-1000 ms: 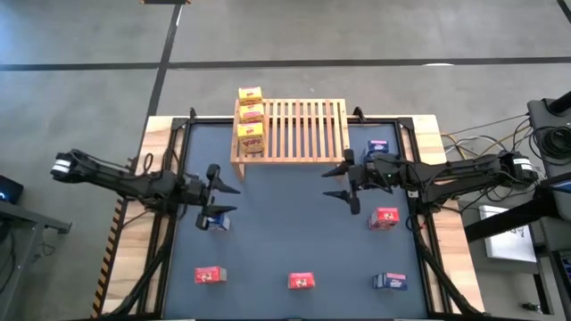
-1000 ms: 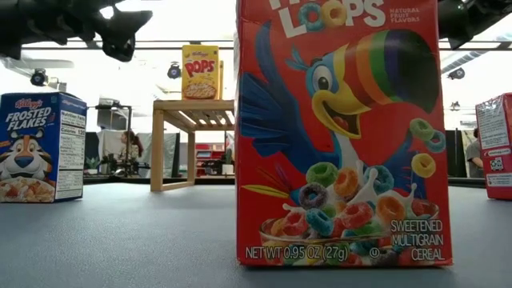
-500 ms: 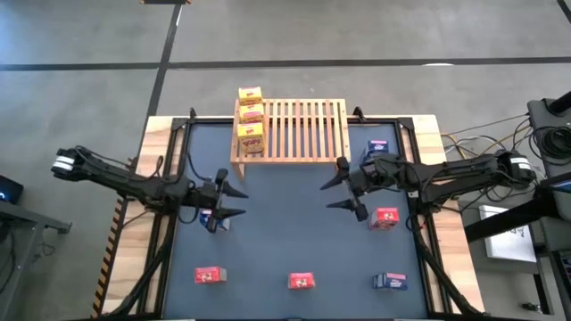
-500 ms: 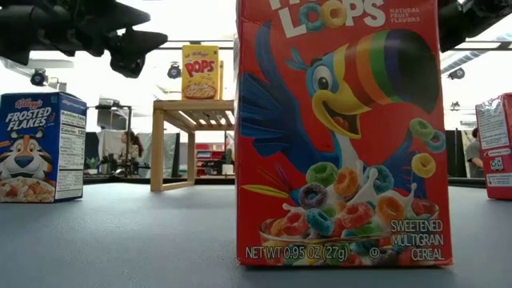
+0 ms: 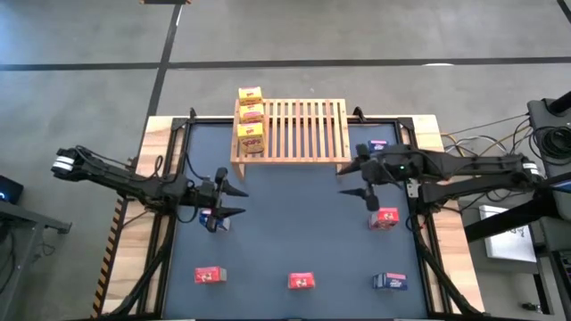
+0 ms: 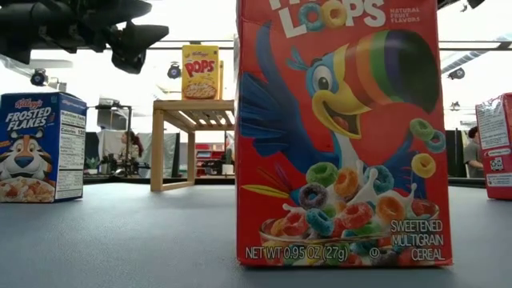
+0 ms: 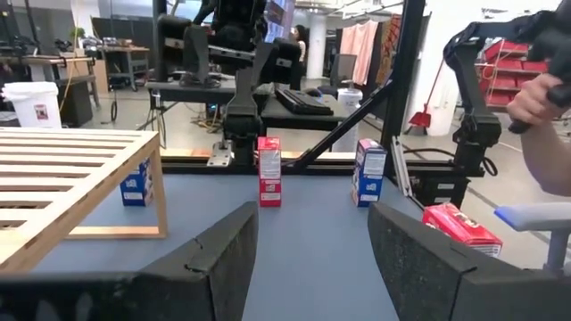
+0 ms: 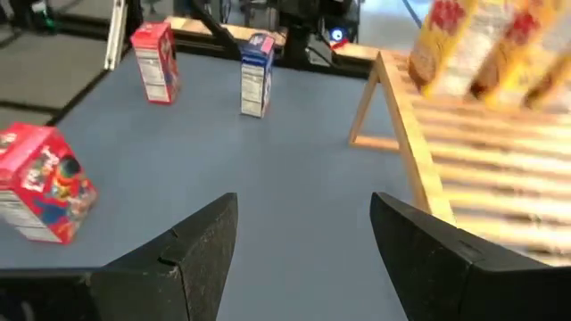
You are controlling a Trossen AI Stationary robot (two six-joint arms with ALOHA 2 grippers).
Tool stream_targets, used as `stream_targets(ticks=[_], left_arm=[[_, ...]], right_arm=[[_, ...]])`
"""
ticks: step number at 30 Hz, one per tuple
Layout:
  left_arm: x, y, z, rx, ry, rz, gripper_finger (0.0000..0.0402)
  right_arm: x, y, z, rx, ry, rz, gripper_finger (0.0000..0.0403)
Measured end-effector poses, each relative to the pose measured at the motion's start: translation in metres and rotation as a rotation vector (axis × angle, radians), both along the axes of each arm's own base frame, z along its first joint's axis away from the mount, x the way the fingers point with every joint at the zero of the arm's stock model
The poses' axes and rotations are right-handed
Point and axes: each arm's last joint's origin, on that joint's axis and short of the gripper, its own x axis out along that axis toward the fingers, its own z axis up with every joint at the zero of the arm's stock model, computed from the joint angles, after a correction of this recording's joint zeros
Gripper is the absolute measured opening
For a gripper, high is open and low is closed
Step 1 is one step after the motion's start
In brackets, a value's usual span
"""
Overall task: Stack cereal on shelf
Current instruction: Put the top right blue cereal box on the shelf
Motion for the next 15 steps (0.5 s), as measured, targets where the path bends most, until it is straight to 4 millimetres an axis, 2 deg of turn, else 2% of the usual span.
stream_targets(ticks=[3, 8, 15], left_arm=[[0.0, 0.0, 0.0, 0.006, -0.001, 0.0, 0.0197], [0.0, 0.0, 0.0, 0.031, -0.004, 0.0, 0.0197], [0.0, 0.0, 0.001, 0.056, -0.018, 0.002, 0.0197]], right_arm=[[-0.015, -0.004, -0.008, -0.003, 0.007, -0.173, 0.0244], [-0.045, -0.015, -0.019, -0.075, -0.001, -0.643, 0.0244], [-0.078, -0.019, -0.034, 0.017, -0.135, -0.968, 0.0244]])
